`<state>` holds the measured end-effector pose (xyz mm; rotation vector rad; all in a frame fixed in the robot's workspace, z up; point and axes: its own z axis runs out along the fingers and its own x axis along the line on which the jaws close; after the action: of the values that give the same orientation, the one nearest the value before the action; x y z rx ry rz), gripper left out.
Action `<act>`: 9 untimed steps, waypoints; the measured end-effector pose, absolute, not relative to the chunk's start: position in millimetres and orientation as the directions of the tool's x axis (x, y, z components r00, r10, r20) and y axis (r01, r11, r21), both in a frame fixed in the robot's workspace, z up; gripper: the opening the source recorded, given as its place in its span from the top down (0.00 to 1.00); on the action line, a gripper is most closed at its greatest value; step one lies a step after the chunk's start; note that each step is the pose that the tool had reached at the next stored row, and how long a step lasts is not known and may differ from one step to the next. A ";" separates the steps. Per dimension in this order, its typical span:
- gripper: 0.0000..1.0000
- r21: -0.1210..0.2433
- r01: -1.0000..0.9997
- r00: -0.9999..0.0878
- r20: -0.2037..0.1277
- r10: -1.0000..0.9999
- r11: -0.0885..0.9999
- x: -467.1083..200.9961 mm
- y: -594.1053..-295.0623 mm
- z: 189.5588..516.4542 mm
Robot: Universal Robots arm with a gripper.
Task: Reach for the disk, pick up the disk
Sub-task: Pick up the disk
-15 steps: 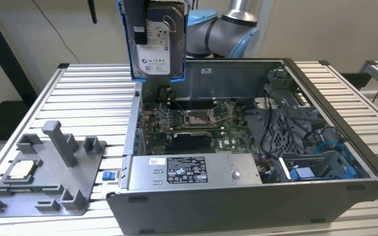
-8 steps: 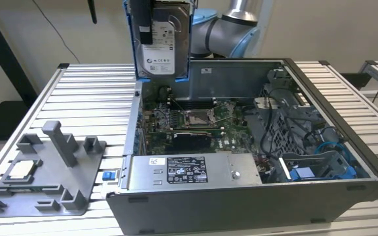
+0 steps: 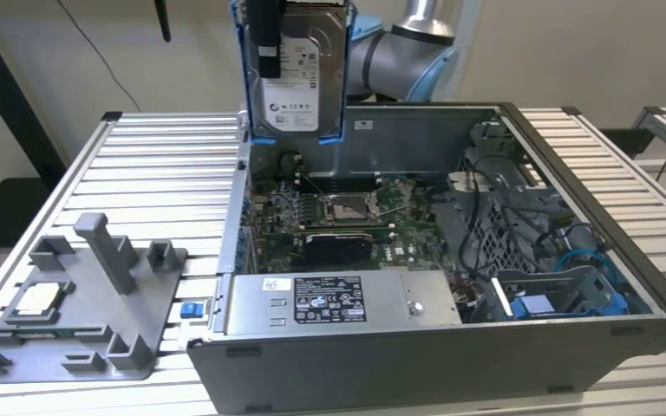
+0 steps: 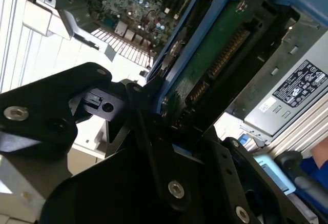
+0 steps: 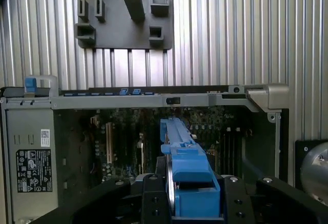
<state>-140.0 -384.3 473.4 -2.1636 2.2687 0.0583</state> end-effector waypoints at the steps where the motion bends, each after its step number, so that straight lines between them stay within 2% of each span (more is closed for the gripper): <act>1: 1.00 0.023 -0.999 -0.048 -0.030 -0.998 0.047 -137.4 -384.3 473.4; 9: 1.00 0.025 -0.999 -0.048 -0.030 -0.998 0.047 -113.6 -384.3 473.4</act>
<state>-113.6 -384.3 473.4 -2.1649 2.2700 0.0613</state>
